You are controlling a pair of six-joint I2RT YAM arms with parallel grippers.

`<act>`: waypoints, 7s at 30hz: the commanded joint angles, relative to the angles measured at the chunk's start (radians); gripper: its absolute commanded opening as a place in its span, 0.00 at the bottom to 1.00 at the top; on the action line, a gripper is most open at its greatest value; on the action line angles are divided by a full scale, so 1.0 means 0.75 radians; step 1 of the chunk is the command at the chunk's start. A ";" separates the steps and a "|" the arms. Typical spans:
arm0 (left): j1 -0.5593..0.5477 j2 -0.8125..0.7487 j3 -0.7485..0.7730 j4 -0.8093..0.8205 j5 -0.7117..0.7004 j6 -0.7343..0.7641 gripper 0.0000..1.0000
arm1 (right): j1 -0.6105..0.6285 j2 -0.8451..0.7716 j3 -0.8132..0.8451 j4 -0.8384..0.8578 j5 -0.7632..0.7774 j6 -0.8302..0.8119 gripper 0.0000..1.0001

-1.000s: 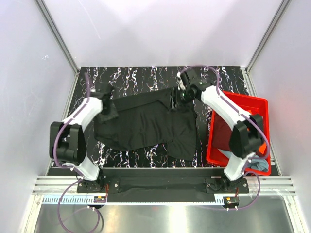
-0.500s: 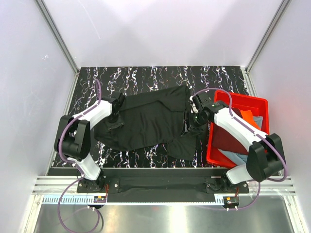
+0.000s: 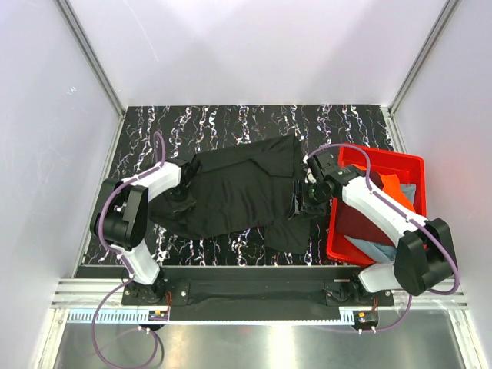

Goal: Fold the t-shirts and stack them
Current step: Fold the tshirt

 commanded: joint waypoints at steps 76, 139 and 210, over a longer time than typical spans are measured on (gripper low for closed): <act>0.012 -0.471 -0.226 -0.107 -0.182 -0.077 0.00 | 0.147 -0.098 -0.261 -0.031 0.253 0.381 0.00; 0.469 -0.078 0.316 -0.074 -0.188 0.225 0.00 | -0.269 1.028 1.547 -0.397 0.138 -0.071 0.00; 0.507 0.014 0.116 0.151 0.259 0.432 0.51 | -0.260 0.910 0.831 0.018 0.010 -0.228 0.42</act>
